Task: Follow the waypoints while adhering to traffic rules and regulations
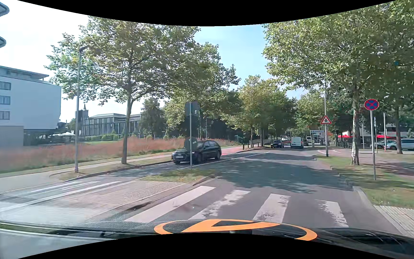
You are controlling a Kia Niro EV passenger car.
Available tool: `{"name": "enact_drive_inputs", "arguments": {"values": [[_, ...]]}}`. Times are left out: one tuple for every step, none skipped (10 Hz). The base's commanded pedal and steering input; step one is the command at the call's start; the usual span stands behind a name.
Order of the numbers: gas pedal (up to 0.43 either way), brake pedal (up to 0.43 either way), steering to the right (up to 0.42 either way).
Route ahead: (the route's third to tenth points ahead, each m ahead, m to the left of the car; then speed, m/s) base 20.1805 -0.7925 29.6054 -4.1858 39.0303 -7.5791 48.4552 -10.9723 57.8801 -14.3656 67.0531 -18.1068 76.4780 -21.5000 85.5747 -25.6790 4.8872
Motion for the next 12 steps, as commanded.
{"name": "enact_drive_inputs", "arguments": {"values": [[0.059, 0.000, 0.209], [0.067, 0.000, 0.211], [0.079, 0.000, 0.212], [0.079, 0.000, 0.210], [0.087, 0.000, 0.201], [0.098, 0.000, 0.191], [0.098, 0.000, 0.182], [0.118, 0.000, 0.170], [0.118, 0.000, 0.157], [0.118, 0.000, 0.144], [0.118, 0.000, 0.123], [0.110, 0.000, 0.096]]}}
